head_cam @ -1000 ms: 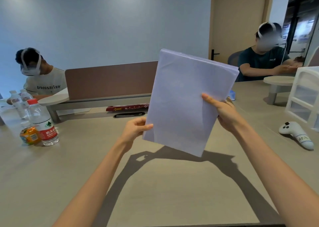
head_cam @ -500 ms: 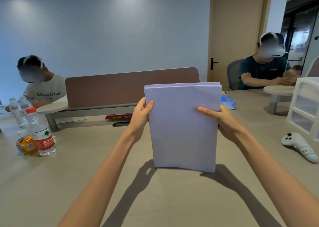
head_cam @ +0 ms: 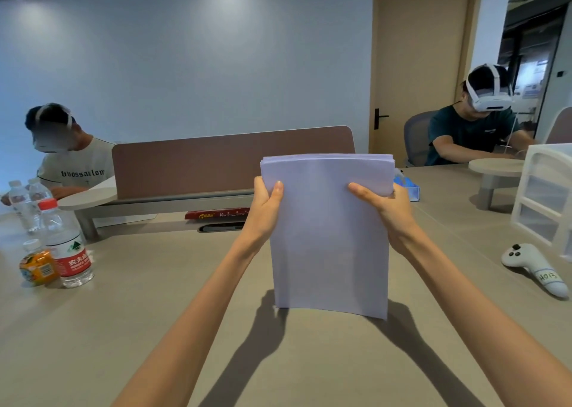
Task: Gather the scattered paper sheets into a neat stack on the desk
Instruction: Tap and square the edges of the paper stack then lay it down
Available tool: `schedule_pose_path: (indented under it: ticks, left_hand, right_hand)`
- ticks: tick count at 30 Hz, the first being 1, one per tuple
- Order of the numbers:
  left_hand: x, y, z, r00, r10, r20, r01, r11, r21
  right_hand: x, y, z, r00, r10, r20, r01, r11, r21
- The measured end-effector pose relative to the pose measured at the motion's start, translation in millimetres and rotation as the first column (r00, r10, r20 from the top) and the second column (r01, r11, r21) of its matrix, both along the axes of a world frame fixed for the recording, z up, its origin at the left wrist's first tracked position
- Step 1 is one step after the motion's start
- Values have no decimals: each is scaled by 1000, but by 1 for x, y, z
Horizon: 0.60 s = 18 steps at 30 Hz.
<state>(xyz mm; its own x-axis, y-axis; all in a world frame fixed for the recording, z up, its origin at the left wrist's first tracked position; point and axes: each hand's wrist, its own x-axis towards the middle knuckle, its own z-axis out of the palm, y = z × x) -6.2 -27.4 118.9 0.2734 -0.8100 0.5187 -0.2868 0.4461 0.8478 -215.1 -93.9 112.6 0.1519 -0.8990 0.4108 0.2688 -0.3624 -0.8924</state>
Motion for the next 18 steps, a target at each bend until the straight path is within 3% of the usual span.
schedule_pose_path:
  ticks: [2, 5, 10, 16, 18]
  left_hand:
    - [3, -1, -8, 999, 19, 44, -19, 1000, 6]
    - [5, -3, -6, 991, 70, 119, -53, 989, -139]
    - [-1, -4, -2, 911, 258, 320, -185, 952, -242]
    - [-3, 0, -2, 909, 308, 281, -235, 935, -266]
    - [-4, 2, 1, 947, 243, 210, -193, 953, -233]
  right_hand:
    - [-1, -3, -3, 998, -64, 7, 64, 998, -24]
    - [-2, -4, 0, 993, -119, -3, 118, 986, -114]
    - [-4, 1, 5, 979, -194, -61, 174, 954, -244]
    - [-12, 12, 8, 957, -285, -62, 239, 888, -393]
    - [-15, 12, 10, 951, -298, -77, 244, 883, -401]
